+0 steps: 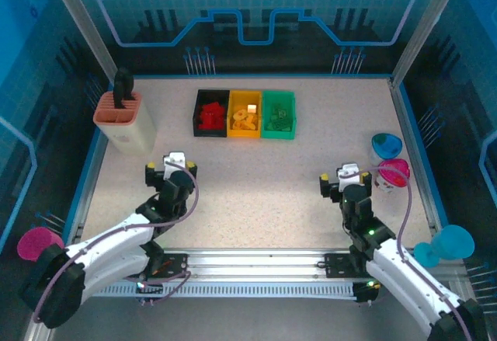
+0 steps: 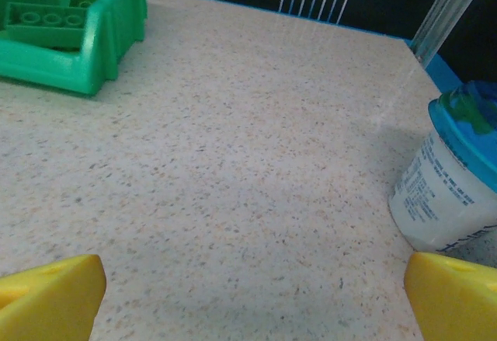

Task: Sort the legos into containers by color
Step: Reset both arms

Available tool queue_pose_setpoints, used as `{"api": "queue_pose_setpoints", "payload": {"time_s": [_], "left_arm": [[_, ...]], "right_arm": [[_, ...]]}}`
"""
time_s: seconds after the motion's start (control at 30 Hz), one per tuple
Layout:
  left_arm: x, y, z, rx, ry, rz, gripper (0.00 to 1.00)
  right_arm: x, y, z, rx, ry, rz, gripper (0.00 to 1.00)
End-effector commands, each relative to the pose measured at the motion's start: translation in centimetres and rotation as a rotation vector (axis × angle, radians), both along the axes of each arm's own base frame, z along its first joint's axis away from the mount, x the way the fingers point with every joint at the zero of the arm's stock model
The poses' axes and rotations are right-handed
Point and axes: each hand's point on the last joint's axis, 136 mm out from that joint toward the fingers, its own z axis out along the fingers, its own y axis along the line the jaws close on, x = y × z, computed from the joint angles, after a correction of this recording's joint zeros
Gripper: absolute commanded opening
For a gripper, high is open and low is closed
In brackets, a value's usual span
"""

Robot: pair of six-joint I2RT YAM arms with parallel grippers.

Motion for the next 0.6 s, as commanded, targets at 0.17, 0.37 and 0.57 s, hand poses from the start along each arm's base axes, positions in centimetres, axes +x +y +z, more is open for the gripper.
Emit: {"api": "queue_pose_setpoints", "payload": {"time_s": [0.17, 0.37, 0.57], "left_arm": [[4.2, 0.3, 1.4, -0.175, -0.220, -0.046, 0.99], [7.4, -0.3, 1.3, -0.129, -0.223, -0.035, 0.99], [6.3, 0.4, 1.6, -0.185, -0.274, -0.071, 0.99]], "right_arm": [[4.5, -3.7, 3.2, 0.176, -0.229, -0.073, 1.00], [7.8, -3.2, 2.6, 0.168, -0.298, -0.033, 1.00], [10.4, -1.6, 0.5, 0.122, -0.237, 0.031, 1.00]]}}
